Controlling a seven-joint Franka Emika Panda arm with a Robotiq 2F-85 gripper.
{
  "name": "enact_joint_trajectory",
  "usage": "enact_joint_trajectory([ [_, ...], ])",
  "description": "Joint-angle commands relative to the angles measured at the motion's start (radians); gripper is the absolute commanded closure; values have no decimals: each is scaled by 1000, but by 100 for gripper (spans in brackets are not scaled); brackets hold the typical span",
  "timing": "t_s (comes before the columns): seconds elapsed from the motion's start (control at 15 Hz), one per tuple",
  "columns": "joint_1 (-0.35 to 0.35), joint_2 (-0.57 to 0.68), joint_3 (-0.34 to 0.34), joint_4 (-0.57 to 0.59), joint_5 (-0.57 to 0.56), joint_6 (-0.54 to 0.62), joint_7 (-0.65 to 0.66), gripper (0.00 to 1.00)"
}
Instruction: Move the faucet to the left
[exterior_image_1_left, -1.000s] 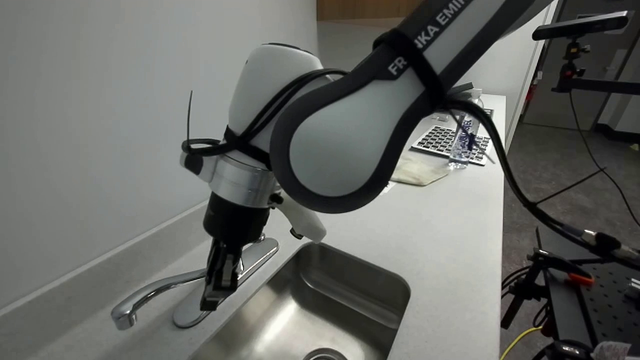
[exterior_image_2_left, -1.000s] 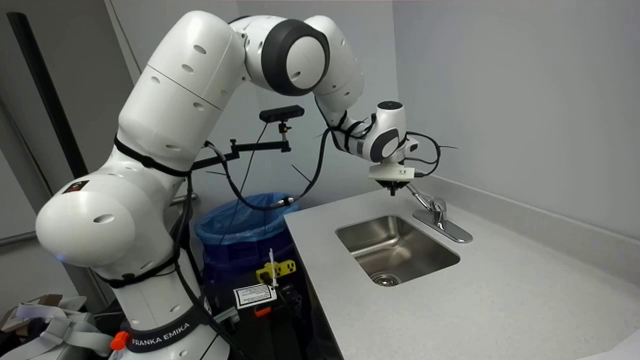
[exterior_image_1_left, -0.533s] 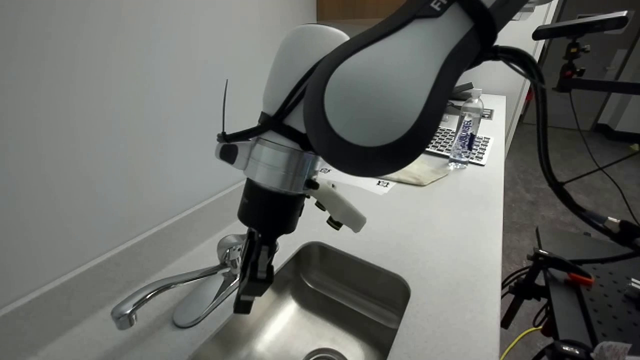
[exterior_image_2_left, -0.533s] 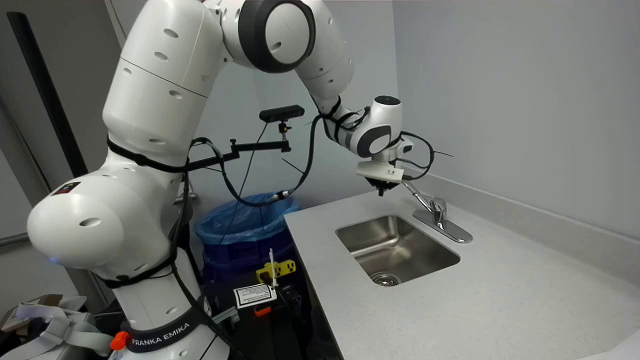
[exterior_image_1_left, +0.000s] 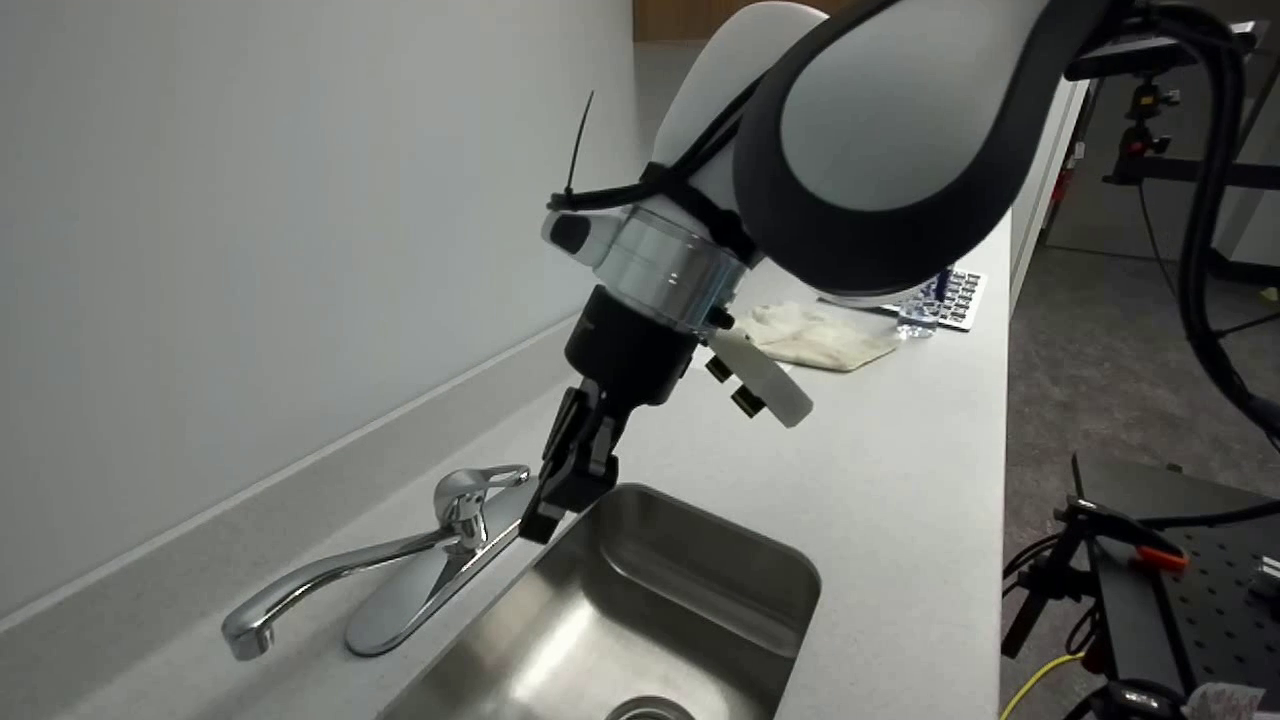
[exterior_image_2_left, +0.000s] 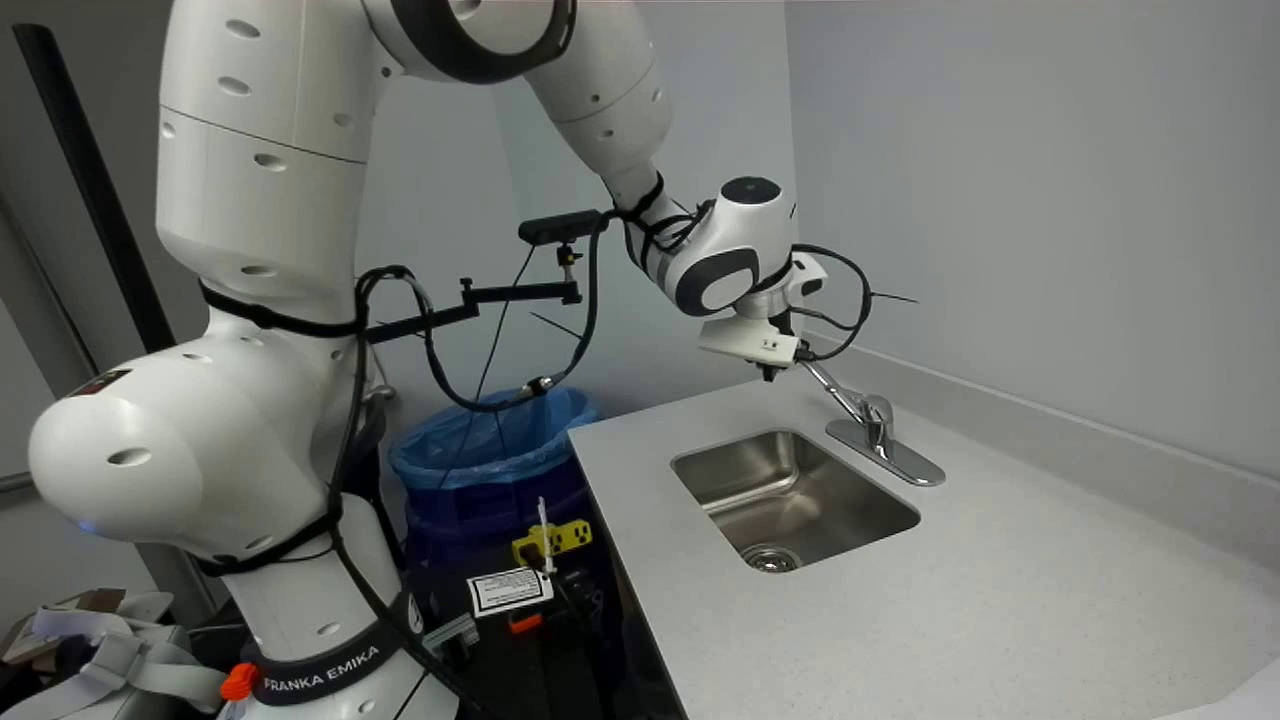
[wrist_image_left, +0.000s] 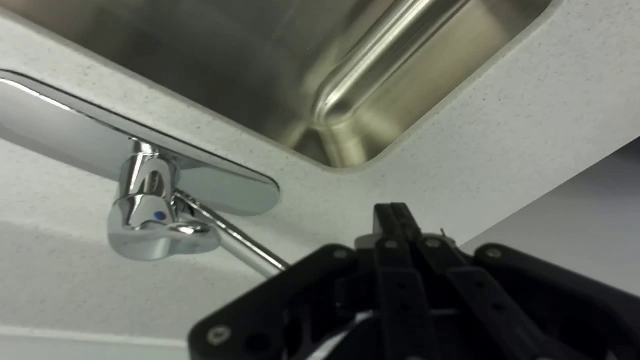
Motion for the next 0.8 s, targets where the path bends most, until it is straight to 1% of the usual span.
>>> enact_joint_trajectory([
  [0.0, -136, -87, 129, -145, 81, 160, -46, 100],
  [0.2, -234, -108, 231, -218, 98, 252, -26, 100],
  [0.4, -328, -130, 334, -285, 102, 303, 2, 100],
  [0.47, -355, -145, 364, -303, 105, 299, 16, 100],
  [0.53, -360, -195, 367, -319, 120, 251, 49, 100],
  [0.73, -426, -239, 444, -330, 137, 207, 89, 100],
])
